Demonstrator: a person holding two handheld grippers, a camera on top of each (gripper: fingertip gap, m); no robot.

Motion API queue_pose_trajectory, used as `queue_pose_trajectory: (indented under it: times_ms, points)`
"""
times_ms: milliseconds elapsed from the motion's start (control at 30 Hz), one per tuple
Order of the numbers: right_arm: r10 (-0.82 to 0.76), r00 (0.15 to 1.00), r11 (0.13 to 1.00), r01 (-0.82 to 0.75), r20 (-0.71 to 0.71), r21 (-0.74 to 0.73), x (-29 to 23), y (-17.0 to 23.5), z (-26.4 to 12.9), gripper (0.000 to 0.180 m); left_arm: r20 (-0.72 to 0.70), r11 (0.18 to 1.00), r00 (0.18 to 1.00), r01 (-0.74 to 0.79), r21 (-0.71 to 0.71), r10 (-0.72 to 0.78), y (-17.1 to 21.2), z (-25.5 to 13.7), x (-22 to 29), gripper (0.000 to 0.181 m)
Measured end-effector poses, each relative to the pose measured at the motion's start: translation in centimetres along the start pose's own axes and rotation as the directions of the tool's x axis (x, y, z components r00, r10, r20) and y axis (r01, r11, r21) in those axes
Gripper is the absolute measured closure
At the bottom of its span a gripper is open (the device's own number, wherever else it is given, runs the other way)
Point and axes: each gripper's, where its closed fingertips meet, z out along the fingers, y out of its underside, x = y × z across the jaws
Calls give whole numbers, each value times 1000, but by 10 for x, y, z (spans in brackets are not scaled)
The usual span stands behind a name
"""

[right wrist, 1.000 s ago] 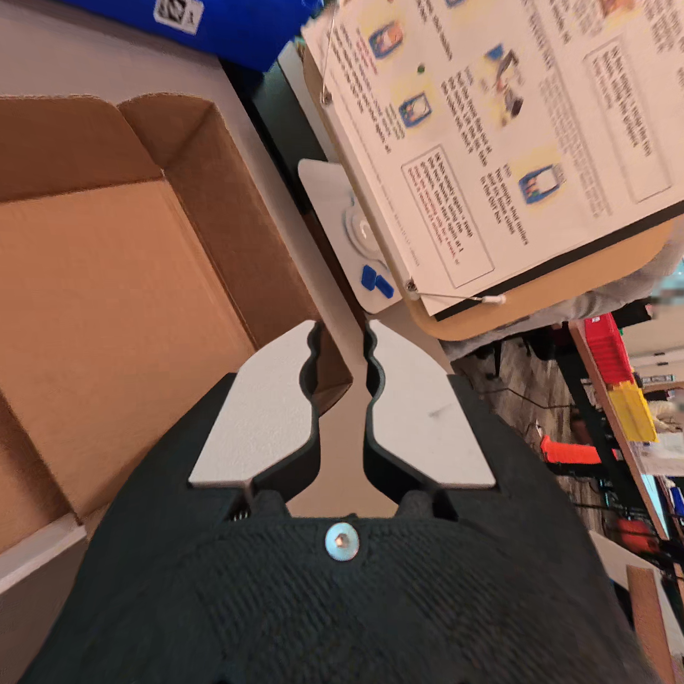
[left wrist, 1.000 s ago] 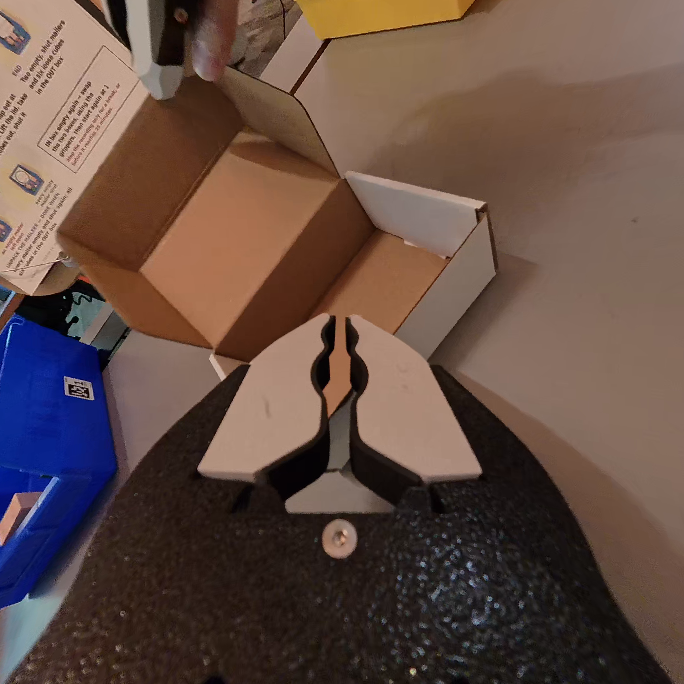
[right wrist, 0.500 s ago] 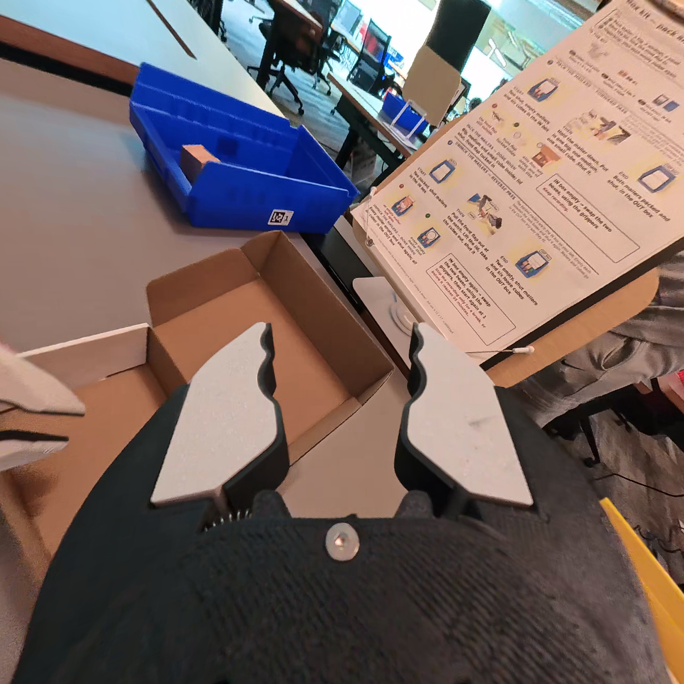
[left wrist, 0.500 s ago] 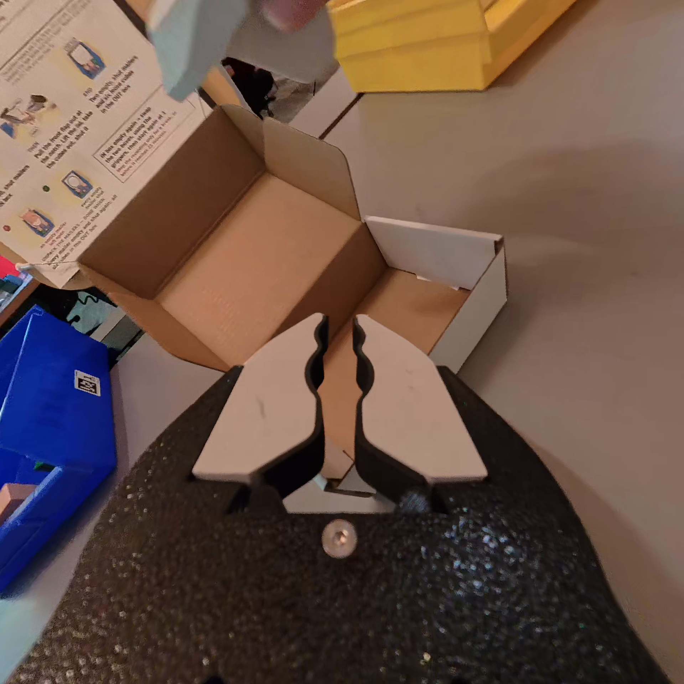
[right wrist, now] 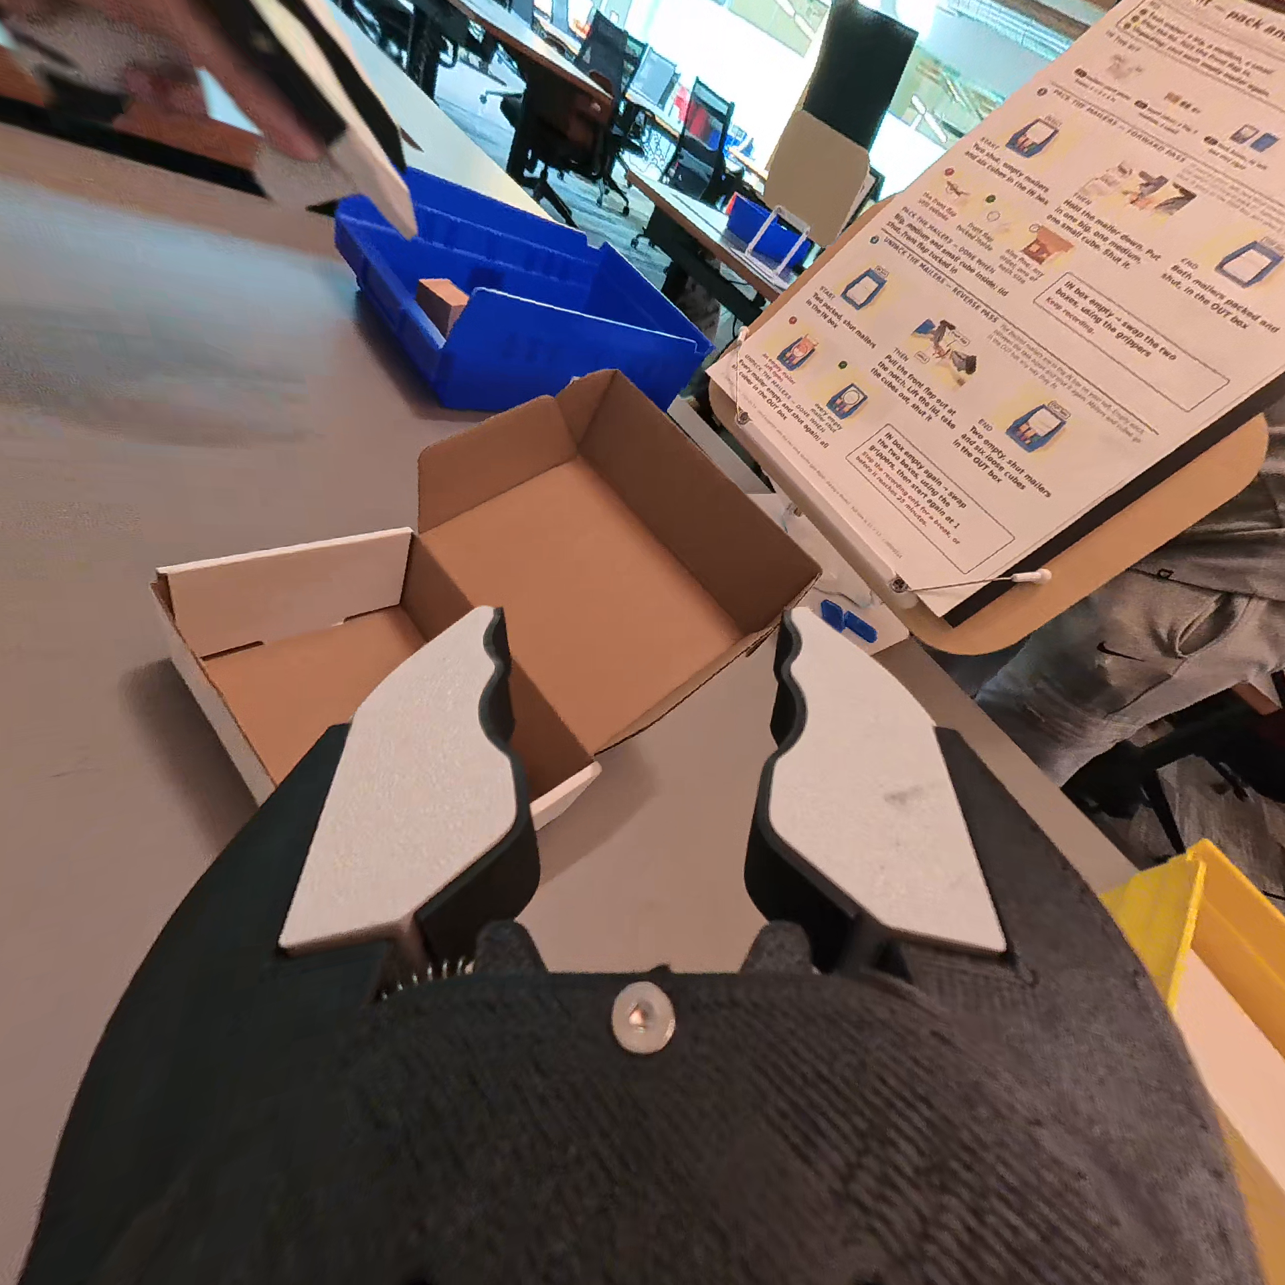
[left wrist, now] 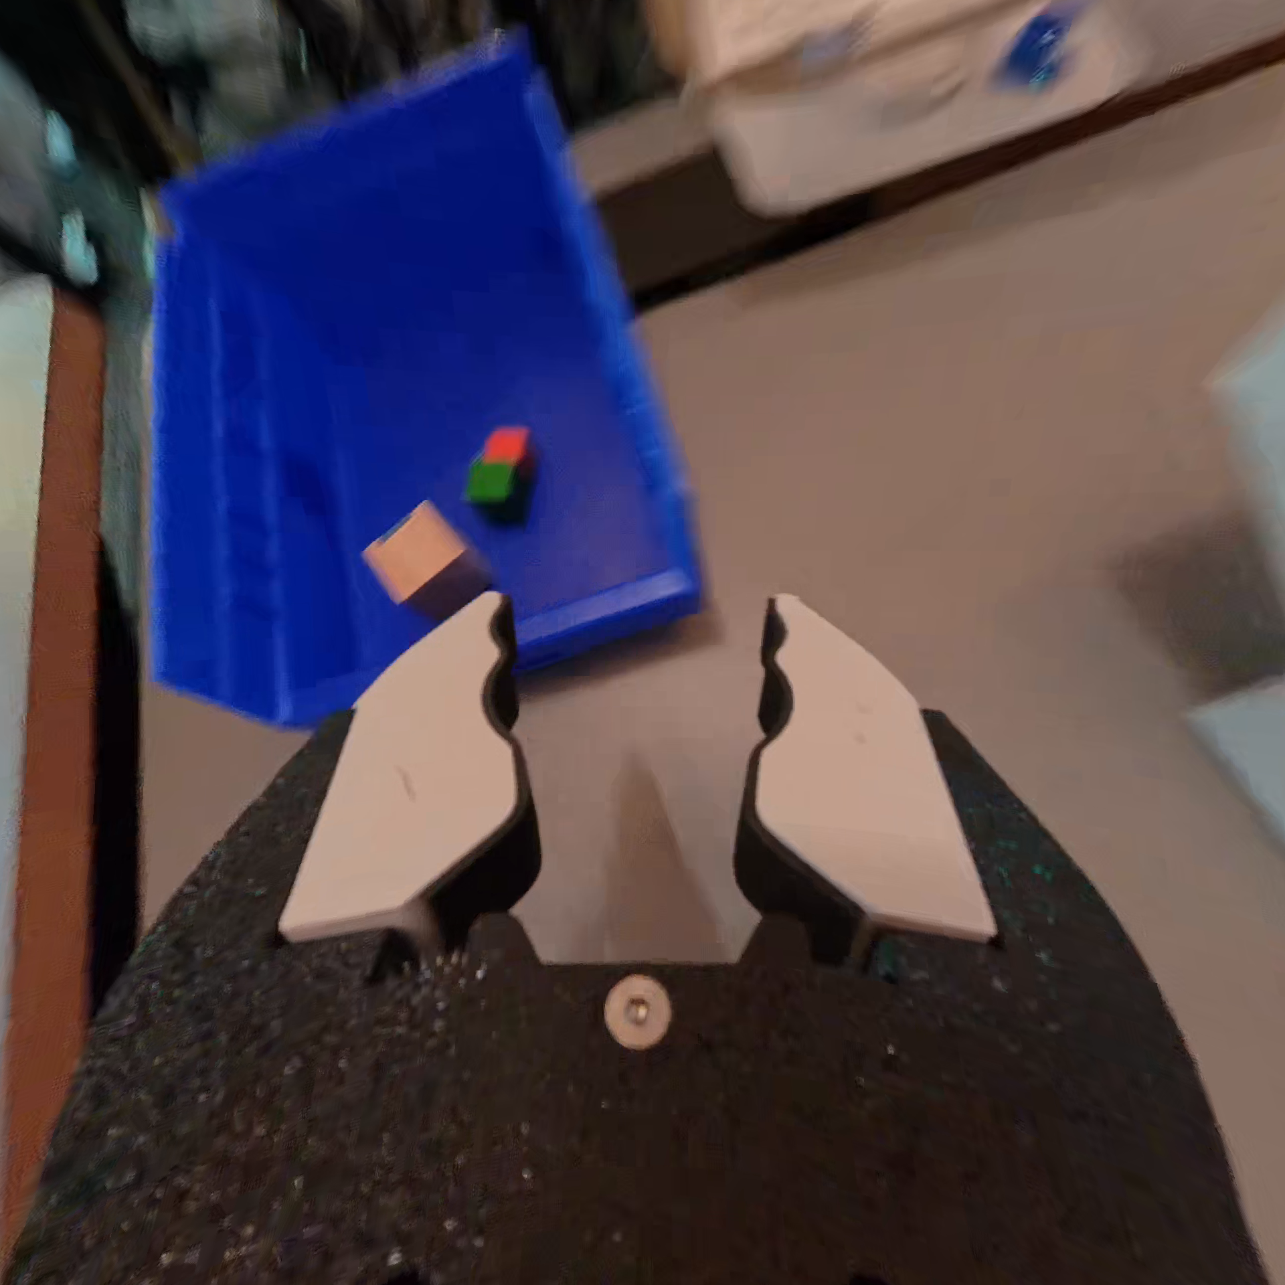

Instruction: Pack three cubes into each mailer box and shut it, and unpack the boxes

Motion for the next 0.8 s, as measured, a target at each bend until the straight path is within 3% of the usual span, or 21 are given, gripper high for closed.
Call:
queue_pose_trajectory:
  times_ms: [133, 300, 533, 567, 600, 700, 800]
  points:
    - [42, 999, 998, -43, 12, 47, -3, 1, -2, 108, 83, 908, 975, 223, -355, -207, 24, 56, -82, 104]
    - [27, 999, 1000, -28, 30, 6, -5, 12, 7, 106, 145, 785, 930, 363, -502, -337, 40, 103, -111, 103]
    - [37, 999, 999, -38, 37, 23, -3, 10, 3, 107, 216, 721, 910, 413, -556, -355, 61, 133, -111, 115]
    - [36, 999, 999, -37, 40, 19, -4, 12, 2, 107, 230, 743, 919, 394, -541, -319, 61, 134, -114, 119]
    - [35, 998, 999, -36, 43, 16, -4, 12, 2, 107, 232, 765, 924, 382, -518, -304, 58, 134, -115, 134]
    - [32, 998, 999, -33, 50, 20, -7, 11, 2, 108, 186, 829, 937, 347, -438, -295, 43, 125, -112, 135]
    - [29, 998, 999, -31, 61, 36, -13, 5, 5, 108, 104, 917, 952, 307, -255, -289, 12, 96, -105, 135]
